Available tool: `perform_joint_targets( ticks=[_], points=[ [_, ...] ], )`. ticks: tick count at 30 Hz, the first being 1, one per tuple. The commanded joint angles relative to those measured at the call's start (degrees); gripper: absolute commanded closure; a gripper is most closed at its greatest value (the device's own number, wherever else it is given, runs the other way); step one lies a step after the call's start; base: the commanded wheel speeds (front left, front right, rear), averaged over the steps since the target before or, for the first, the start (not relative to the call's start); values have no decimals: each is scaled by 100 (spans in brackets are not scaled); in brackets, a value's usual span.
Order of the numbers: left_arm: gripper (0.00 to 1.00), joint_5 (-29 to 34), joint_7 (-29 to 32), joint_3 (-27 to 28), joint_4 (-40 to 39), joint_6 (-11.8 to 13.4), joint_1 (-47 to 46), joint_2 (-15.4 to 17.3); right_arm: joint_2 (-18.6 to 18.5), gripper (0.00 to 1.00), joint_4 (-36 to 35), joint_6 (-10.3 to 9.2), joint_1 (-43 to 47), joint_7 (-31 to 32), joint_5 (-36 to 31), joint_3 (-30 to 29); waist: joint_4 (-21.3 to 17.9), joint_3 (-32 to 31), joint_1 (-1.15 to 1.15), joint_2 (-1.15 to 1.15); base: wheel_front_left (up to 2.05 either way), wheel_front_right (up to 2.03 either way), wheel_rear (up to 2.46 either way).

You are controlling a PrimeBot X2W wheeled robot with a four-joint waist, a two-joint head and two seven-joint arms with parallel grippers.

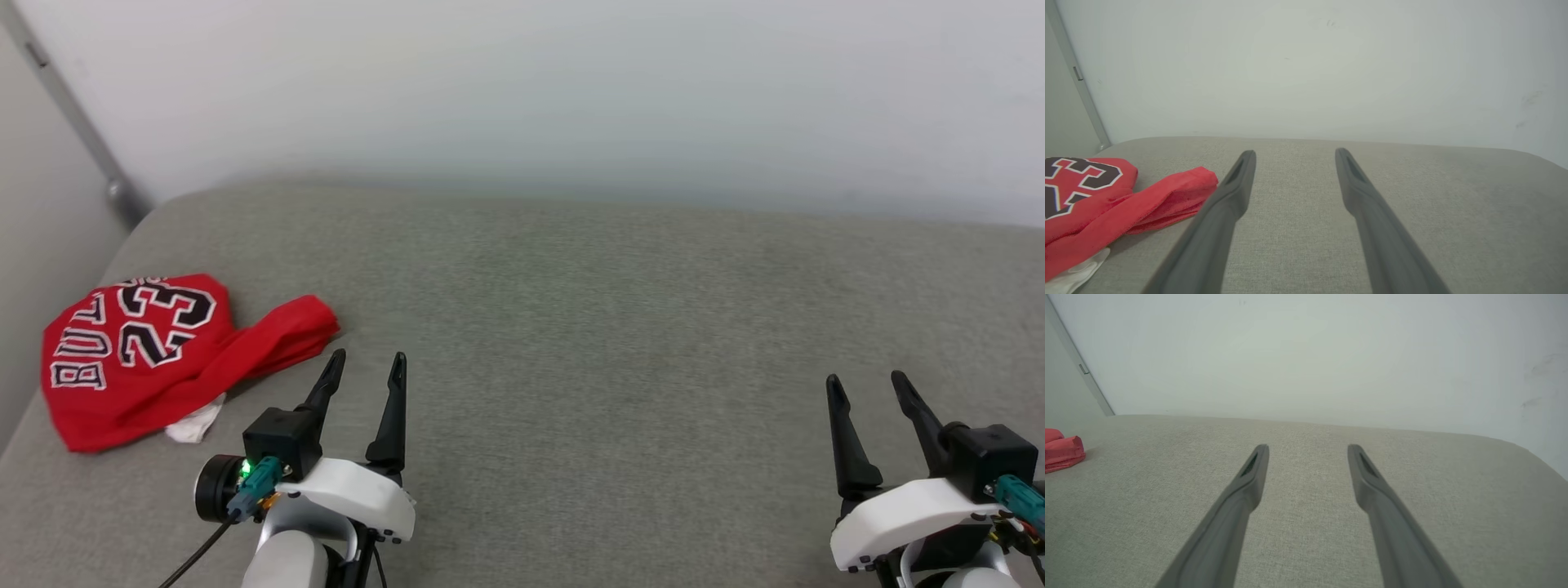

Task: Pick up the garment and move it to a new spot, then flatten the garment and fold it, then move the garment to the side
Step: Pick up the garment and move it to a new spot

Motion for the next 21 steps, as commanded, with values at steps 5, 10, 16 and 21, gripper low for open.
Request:
perform_joint_targets(
  ticks=[5,10,16,21],
  points=[
    [0,21,-16,81,29,31,-80,17,10,0,-54,-2,-68,-1,-24,93,633,38,0,0,0,0,0],
    [0,36,-16,240,51,93,-59,65,9,0,-73,-2,-135,-26,-24,252,1143,65,0,0,0,0,0],
    [0,20,-16,423,45,136,-32,119,8,0,-76,-2,-253,-5,-30,452,1667,97,0,0,0,0,0],
    [0,-18,-16,507,60,104,19,126,7,0,-134,-2,-337,32,-85,619,1977,133,0,0,0,0,0]
  ],
)
